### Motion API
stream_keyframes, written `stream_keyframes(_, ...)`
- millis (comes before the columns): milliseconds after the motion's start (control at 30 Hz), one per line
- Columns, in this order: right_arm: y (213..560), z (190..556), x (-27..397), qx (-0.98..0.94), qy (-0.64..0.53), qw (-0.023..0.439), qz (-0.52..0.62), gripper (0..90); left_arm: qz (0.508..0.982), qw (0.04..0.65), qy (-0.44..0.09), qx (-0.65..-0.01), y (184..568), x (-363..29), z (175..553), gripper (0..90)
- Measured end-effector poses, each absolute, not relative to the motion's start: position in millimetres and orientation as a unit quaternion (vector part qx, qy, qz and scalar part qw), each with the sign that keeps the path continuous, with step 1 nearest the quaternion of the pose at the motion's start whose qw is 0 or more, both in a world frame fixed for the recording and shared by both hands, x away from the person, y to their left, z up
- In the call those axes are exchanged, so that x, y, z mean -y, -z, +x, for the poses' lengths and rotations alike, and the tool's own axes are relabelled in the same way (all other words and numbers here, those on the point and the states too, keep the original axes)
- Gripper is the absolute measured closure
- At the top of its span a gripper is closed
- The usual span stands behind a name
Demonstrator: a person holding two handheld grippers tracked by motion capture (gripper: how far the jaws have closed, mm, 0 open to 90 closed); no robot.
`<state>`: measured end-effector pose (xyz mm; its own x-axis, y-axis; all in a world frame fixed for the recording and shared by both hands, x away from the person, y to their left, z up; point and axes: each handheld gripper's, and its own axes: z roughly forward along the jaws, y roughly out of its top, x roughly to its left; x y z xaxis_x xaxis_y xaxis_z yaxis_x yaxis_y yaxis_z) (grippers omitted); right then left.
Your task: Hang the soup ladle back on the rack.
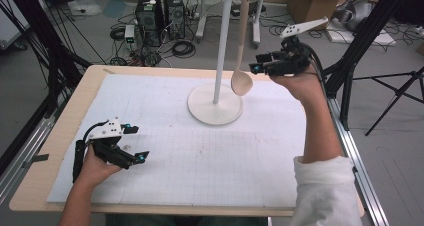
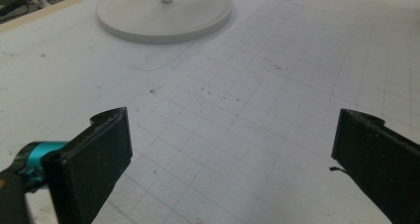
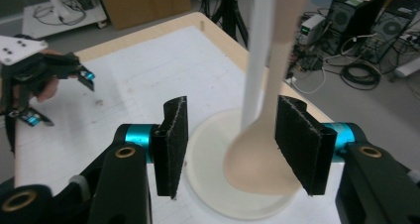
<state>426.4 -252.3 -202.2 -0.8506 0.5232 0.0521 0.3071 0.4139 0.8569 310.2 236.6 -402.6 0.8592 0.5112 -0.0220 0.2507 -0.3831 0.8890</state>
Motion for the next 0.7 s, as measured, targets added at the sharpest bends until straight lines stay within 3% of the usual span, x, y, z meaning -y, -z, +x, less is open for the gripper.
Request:
stream_keyframes(133,217,412,255,-0.837,-0.483,0.098,0.237,46.8,0.822,0.505,-0.126,-0.233,403,-237,310,2.6)
stream_keyframes(267,237,394,259,-0.840,-0.485,0.084,0.228,38.2,0.824,0.501,-0.126,-0.232,404,-236,311,2.6)
stream_keyframes(400,260,369,260,-0.838,-0.486,0.103,0.226,27.1,0.824,0.501,-0.125,-0.231,404,-235,310,2.6)
stream_keyframes(700,298,337,264,-0.812,-0.526,0.116,0.226,16.9,0.825,0.502,-0.122,-0.230,406,-234,311,2.6)
